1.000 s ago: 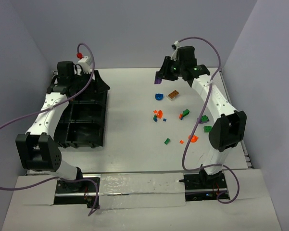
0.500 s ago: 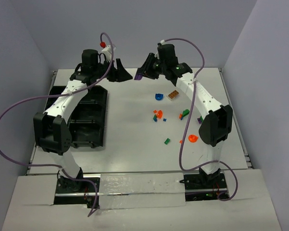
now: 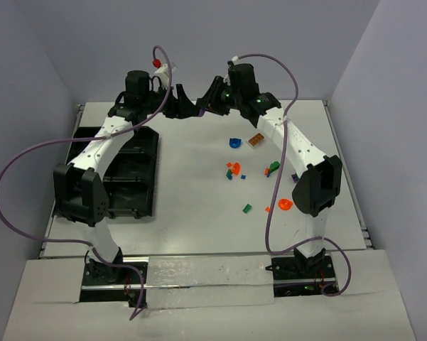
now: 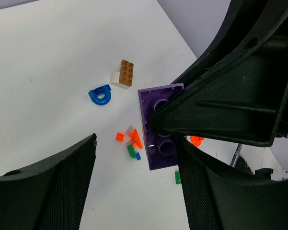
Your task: Sort the legos into containers by color
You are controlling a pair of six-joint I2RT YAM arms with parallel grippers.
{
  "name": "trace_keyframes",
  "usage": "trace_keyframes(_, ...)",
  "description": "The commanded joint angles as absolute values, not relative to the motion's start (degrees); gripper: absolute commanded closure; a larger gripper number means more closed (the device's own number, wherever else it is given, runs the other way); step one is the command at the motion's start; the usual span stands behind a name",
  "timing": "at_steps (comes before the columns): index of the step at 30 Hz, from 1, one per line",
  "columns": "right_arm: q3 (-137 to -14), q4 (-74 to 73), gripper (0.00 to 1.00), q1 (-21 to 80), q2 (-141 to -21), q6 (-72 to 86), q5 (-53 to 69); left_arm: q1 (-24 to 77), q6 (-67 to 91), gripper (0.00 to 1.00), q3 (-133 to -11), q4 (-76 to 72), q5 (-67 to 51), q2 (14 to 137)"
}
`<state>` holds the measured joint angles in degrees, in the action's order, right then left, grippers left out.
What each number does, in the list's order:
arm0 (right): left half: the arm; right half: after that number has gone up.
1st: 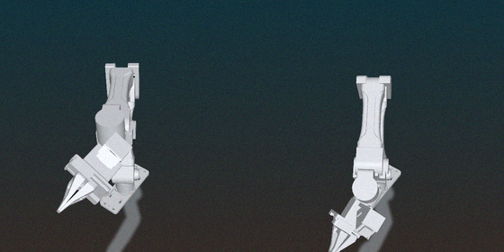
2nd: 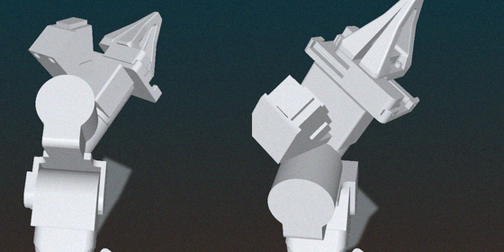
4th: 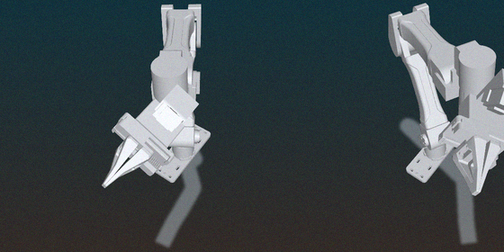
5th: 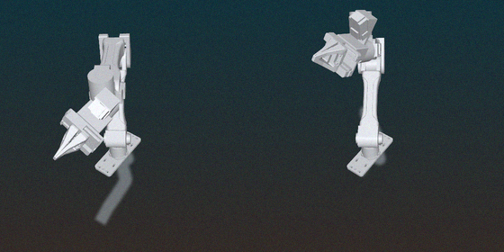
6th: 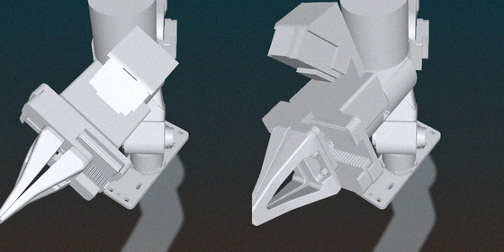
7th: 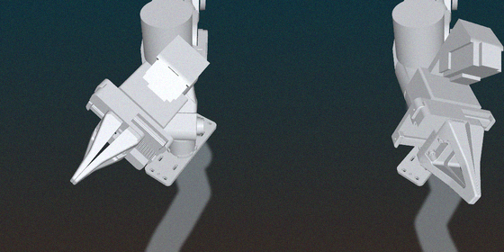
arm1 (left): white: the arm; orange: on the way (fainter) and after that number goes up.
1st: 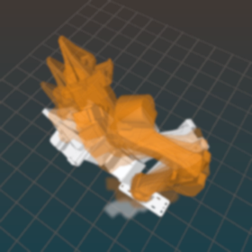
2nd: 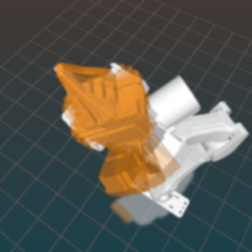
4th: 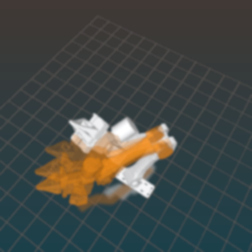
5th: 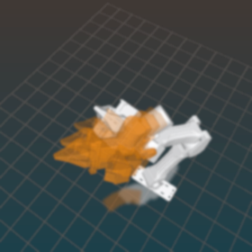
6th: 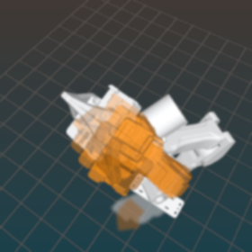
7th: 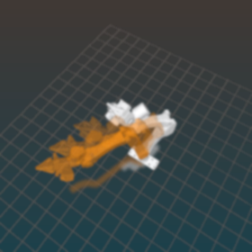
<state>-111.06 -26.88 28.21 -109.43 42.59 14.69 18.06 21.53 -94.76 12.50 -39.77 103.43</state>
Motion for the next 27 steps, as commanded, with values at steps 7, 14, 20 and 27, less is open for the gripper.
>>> trace_keyframes(7,-113.4,-22.4,1.0,28.8,-110.4,40.8,15.8,19.2,23.9,0.26,-93.2,5.5,-44.7,101.2)
trace_keyframes(14,-108.4,-21.3,1.0,28.5,-107.5,38.6,15.3,17.0,25.3,0.25,-89.0,1.8,-45.6,98.0)
trace_keyframes(20,-108.0,-20.1,1.0,28.6,-107.4,38.4,14.9,15.1,31.6,0.25,-85.4,-5.0,-51.9,97.4)
trace_keyframes(27,-110.3,-19.3,1.0,28.7,-108.4,39.5,14.8,16.9,27.3,0.25,-86.9,-1.1,-51.6,98.5)
